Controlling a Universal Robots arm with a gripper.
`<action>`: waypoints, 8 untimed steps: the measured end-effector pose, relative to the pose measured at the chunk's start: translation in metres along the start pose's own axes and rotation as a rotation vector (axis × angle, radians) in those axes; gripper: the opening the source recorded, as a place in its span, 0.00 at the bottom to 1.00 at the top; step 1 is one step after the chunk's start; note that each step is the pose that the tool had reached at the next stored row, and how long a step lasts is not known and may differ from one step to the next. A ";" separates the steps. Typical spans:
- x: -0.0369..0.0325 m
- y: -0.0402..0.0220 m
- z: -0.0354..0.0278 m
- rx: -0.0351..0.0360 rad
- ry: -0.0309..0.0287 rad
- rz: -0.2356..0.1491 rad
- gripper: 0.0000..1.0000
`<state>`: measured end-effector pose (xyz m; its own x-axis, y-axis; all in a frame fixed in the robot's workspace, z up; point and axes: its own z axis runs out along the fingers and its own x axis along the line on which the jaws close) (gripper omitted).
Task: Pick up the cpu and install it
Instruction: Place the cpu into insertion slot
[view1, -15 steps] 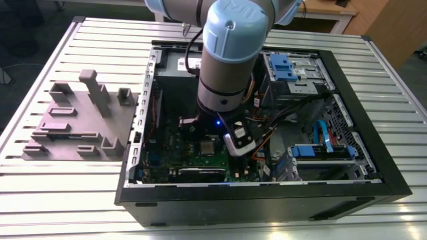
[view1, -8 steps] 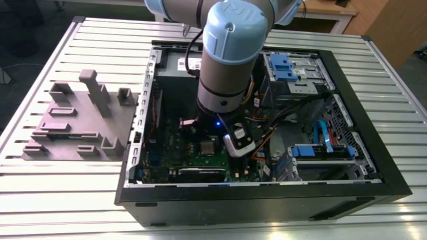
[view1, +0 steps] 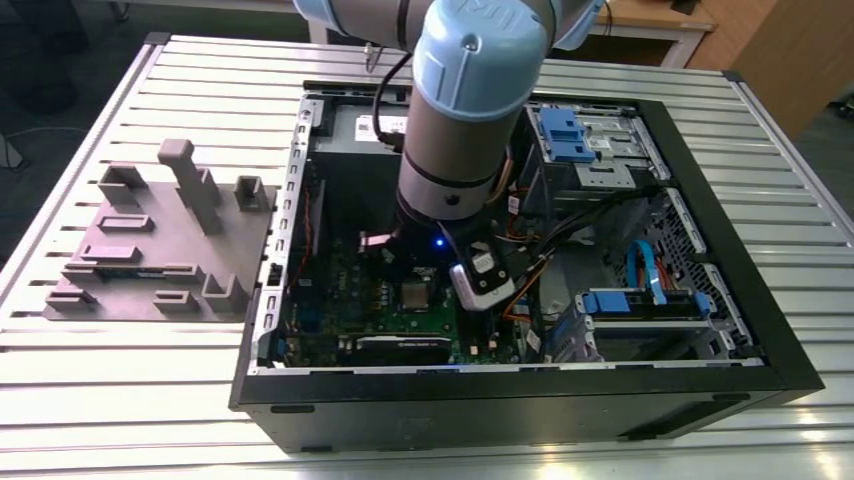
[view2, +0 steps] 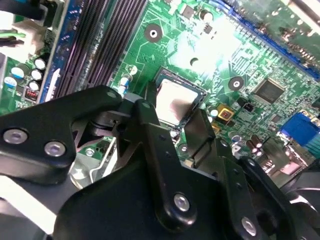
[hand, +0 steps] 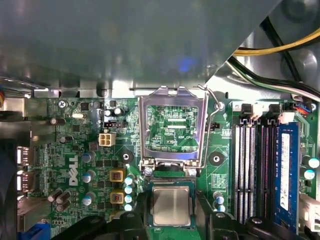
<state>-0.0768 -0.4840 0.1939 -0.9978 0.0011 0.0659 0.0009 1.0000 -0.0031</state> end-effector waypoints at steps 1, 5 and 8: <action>0.0000 0.0000 0.0000 0.0002 0.0002 0.000 0.50; -0.0002 0.0001 0.0019 0.0000 0.0001 0.000 0.50; -0.0003 -0.0001 0.0038 0.0010 0.0005 0.000 0.50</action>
<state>-0.0768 -0.4841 0.1901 -0.9978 0.0012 0.0664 0.0009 1.0000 -0.0041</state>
